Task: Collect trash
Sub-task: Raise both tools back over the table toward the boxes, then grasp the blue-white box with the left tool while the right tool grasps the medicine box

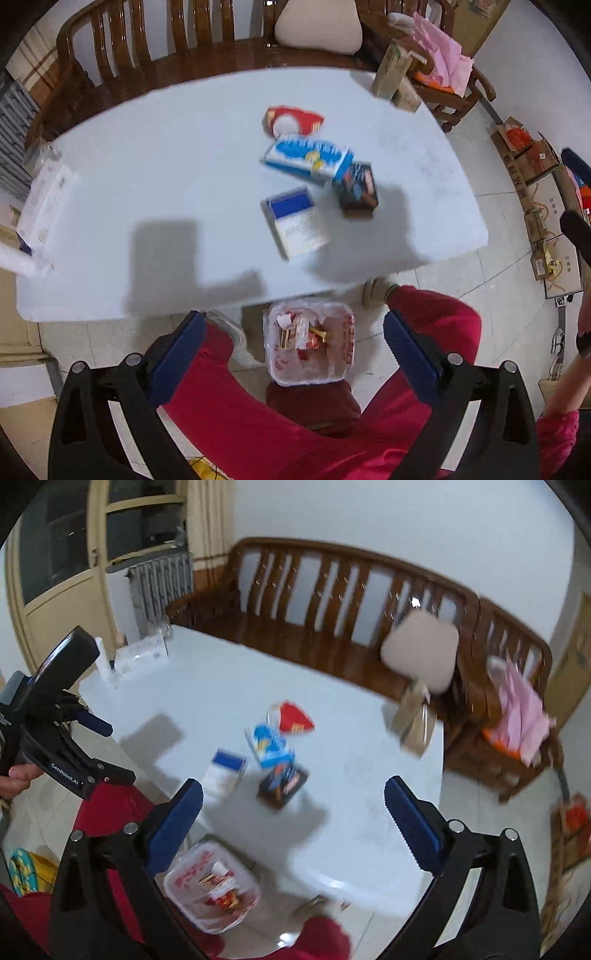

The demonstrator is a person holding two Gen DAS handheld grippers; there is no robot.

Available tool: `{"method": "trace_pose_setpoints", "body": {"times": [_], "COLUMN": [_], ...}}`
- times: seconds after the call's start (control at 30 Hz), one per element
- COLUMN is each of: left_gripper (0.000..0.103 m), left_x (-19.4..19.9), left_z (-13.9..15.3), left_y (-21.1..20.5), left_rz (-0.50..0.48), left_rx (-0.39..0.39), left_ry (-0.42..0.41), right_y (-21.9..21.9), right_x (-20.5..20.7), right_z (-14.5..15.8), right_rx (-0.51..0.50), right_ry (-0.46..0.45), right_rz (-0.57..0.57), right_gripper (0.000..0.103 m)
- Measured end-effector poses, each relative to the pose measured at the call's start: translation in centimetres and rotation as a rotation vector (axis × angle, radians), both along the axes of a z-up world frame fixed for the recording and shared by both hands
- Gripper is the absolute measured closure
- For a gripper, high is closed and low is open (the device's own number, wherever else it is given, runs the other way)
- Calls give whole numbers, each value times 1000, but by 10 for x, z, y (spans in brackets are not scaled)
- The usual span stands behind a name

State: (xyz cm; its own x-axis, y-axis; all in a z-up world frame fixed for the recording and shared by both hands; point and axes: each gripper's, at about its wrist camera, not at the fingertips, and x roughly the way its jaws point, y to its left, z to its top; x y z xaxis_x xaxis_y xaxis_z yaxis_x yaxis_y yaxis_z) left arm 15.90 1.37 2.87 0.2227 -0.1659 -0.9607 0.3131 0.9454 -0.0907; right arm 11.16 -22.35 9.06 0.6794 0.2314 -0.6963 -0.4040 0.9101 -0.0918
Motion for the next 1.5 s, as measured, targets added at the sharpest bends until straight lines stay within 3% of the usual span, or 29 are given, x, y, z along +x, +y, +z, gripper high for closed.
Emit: {"method": "trace_pose_setpoints", "body": {"times": [0.2,0.33,0.47,1.1,1.5], "left_gripper": [8,8,8,8,8], "left_x": [24,37,52,95,103], "left_z": [27,20,-6,-107,-145], "left_y": [-18,-27,-36,-51,-45], "left_rz": [-16,-20,-25,51,81], "left_rx": [20,49,60,47,38], "left_ry": [-44,-52,12,183,243], "right_y": [3,4,12,67,88], "right_x": [51,78,102,174,203], "right_z": [23,26,15,-99,-173], "right_rx": [-35,-41,-53,-168,-253], "right_ry": [11,35,76,323,426], "right_rz": [89,133,166,319,362], "right_gripper": [7,7,7,7,7]}}
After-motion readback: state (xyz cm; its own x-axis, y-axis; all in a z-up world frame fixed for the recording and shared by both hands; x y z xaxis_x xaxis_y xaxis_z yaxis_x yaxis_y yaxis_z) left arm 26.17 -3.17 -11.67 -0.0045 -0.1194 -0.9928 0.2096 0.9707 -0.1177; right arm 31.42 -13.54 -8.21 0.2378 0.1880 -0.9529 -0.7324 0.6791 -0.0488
